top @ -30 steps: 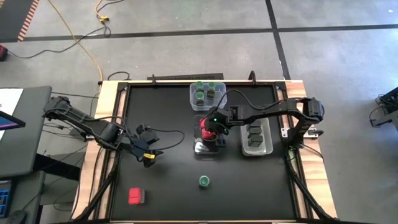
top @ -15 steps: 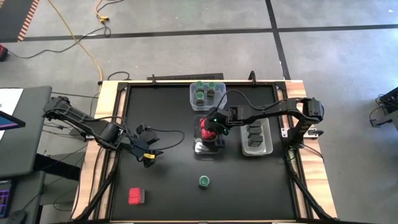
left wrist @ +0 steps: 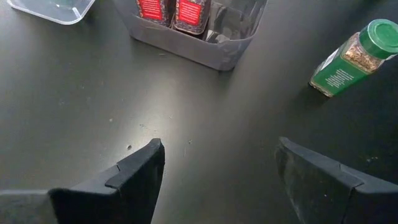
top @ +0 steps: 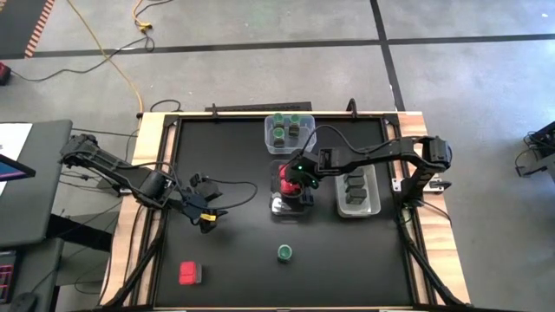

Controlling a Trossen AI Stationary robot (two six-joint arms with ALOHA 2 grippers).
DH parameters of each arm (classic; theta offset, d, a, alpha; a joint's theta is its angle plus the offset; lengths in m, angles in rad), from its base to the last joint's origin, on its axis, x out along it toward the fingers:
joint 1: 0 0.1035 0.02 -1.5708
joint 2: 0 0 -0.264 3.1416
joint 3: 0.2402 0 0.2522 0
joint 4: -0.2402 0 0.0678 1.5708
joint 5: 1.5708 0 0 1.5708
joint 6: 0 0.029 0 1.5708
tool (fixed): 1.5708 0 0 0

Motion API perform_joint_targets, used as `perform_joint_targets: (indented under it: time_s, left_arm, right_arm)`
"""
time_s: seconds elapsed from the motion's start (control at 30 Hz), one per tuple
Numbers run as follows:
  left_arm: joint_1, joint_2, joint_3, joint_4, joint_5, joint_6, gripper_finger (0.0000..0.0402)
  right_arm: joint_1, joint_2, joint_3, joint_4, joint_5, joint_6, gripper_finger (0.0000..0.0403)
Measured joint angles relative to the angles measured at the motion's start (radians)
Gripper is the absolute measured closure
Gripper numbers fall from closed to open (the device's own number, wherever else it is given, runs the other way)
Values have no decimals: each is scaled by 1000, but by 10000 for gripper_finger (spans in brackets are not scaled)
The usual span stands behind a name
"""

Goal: Sort spices by type
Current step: Put the red seasoning can into the black transparent bin

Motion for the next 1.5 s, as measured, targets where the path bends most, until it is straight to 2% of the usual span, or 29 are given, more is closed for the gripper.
perform_joint_targets:
  time_s: [1.13,1.5]
  left_arm:
    - [0,0,0,0,0,0,109]
    - [0,0,0,0,0,0,109]
  right_arm:
    - [11,0,0,25,1,20,156]
    - [3,0,0,7,2,26,100]
